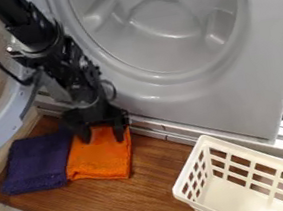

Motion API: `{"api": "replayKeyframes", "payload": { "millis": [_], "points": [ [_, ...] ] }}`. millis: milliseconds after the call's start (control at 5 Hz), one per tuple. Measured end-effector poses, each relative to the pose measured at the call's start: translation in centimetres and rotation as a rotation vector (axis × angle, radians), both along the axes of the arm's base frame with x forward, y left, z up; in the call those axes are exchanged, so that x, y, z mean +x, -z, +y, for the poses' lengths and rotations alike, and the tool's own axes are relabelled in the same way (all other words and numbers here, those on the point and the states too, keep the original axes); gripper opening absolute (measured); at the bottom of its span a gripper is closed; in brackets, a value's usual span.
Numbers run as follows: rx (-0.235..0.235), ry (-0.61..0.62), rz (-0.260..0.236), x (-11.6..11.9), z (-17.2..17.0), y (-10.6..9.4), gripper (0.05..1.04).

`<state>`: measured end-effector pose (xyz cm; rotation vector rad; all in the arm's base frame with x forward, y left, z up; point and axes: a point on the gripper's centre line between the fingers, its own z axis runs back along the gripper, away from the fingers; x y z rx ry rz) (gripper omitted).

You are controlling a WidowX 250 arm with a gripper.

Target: Move the oranger cloth near the violet cloth

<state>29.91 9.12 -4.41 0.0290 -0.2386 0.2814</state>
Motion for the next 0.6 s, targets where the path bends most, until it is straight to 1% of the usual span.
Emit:
{"api": "replayKeyframes", "payload": {
  "millis": [200, 400, 600],
  "points": [
    [-0.011, 0.003, -0.037, 0.0, -0.4, -2.1, 0.999],
    [0.021, 0.011, -0.051, -0.5, -1.0, -4.2, 0.999],
    [0.049, -0.015, -0.042, -1.4, -1.1, -5.4, 0.999]
  ]
}}
